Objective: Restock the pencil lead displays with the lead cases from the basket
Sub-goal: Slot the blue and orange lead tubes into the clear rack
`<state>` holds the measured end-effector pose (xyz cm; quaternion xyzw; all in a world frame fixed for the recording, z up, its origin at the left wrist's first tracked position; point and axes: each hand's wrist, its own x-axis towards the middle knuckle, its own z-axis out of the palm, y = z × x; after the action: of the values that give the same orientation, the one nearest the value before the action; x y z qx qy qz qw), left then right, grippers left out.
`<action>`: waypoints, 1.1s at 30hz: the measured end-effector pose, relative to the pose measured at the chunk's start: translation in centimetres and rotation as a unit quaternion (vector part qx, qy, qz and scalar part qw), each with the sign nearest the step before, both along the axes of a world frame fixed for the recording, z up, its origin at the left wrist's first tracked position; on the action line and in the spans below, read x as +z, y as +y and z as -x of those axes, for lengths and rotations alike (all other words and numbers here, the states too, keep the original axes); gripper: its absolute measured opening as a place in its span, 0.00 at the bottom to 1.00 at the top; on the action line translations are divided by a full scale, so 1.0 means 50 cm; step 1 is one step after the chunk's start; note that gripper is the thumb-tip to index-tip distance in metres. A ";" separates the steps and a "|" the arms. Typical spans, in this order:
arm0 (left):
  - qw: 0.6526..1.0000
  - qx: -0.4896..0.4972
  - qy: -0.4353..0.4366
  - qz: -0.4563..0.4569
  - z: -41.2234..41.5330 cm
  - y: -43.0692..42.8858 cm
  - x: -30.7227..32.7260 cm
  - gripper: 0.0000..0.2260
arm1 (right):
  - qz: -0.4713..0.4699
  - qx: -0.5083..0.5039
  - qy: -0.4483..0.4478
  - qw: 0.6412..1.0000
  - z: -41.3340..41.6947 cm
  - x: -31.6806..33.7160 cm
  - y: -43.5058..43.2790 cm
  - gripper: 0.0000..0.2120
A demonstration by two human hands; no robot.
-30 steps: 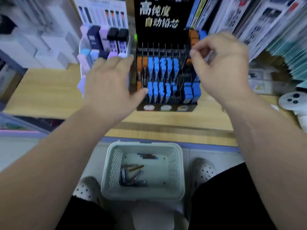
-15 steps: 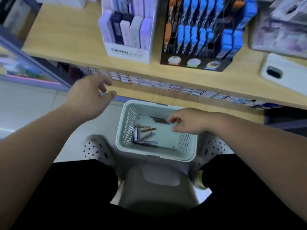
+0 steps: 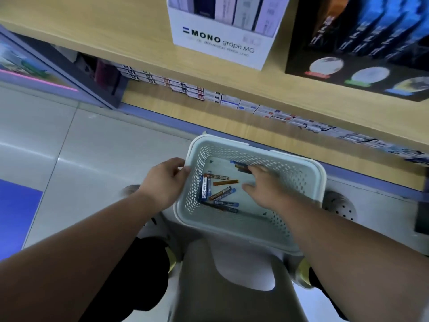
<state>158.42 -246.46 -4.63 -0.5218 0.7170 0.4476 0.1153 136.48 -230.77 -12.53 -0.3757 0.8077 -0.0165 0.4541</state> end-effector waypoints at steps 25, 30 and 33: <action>0.983 0.128 0.111 -0.071 -0.009 0.010 -0.029 0.07 | 0.067 -0.086 0.067 0.992 -0.057 -0.081 -0.002 0.36; 0.981 0.133 0.113 -0.080 -0.009 0.007 -0.025 0.07 | 0.054 -0.085 0.068 0.993 -0.054 -0.087 -0.013 0.32; 0.982 0.130 0.111 -0.082 -0.007 0.006 -0.025 0.07 | 0.058 -0.099 0.061 0.992 -0.046 -0.088 -0.015 0.31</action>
<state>158.79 -246.15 -5.86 -0.5467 0.6124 0.5708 0.0183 138.76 -231.53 -16.93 -0.3199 0.8649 -0.0851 0.3774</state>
